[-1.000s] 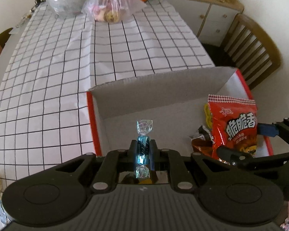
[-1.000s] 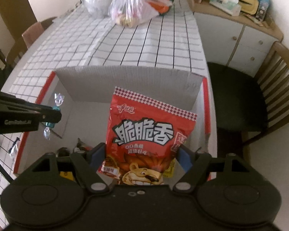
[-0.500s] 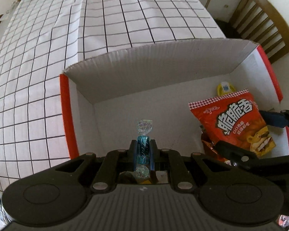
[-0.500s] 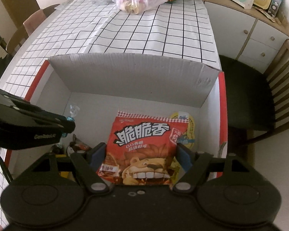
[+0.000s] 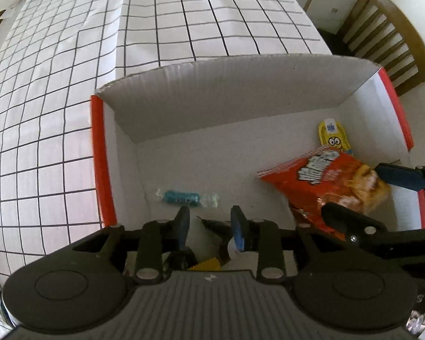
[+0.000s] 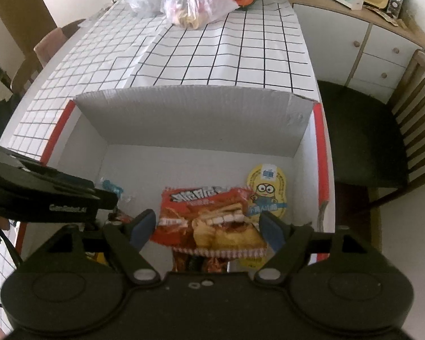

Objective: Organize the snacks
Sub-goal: 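Withdraw both open tools from the box back toward the snack pile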

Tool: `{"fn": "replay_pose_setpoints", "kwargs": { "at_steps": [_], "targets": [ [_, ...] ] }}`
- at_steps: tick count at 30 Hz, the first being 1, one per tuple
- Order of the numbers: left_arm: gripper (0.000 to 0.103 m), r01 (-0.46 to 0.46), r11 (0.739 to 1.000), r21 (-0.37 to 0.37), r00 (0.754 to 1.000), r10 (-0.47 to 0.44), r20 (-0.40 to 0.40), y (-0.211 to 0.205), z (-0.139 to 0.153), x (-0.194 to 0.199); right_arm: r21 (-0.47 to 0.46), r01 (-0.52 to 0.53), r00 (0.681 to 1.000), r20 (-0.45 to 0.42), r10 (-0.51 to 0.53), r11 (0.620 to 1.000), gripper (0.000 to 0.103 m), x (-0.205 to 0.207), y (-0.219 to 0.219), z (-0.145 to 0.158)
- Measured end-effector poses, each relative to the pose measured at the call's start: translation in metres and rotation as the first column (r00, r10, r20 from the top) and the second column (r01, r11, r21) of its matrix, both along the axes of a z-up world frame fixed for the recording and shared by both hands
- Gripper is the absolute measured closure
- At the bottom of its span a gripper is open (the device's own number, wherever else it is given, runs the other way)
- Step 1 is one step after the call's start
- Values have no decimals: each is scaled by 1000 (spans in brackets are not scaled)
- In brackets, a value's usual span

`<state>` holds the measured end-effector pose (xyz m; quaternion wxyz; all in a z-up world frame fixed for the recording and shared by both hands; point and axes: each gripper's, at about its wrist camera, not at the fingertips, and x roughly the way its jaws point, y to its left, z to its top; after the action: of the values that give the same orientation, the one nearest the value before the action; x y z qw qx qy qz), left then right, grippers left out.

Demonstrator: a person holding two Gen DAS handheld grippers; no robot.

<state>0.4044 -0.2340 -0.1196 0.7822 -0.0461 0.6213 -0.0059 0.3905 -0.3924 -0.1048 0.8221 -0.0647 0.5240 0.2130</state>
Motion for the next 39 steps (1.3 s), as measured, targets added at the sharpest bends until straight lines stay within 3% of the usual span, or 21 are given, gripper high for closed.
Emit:
{"fn": "replay_pose_setpoints", "kwargs": {
  "at_steps": [5, 9, 13, 20, 26, 35, 39],
  "targets": [
    [50, -13, 1000, -14, 999, 13, 51, 6, 14, -14, 21, 4, 1000, 20, -4, 1000, 23, -10, -5, 9],
    [49, -12, 1000, -27, 996, 15, 89, 6, 27, -26, 44, 10, 999, 47, -13, 999, 22, -21, -9, 20],
    [44, -10, 999, -31, 990, 14, 140, 7, 41, -41, 62, 6, 996, 84, -11, 998, 13, -34, -10, 31],
    [43, -2, 999, -35, 977, 9, 212, 10, 62, -66, 108, 0, 991, 135, -14, 994, 11, -57, -16, 50],
    [34, 9, 999, -34, 957, 2, 290, 13, 80, -93, 121, -9, 981, 195, -15, 993, 2, -80, -17, 64],
    [22, 6, 999, -49, 928, 13, 372, 26, 100, -133, 180, -29, 973, 229, -13, 983, 2, -108, -15, 77],
    [21, 7, 999, -52, 920, 14, 391, 33, 101, -151, 190, -49, 971, 240, 2, 981, 1, -121, -6, 79]
  ]
}}
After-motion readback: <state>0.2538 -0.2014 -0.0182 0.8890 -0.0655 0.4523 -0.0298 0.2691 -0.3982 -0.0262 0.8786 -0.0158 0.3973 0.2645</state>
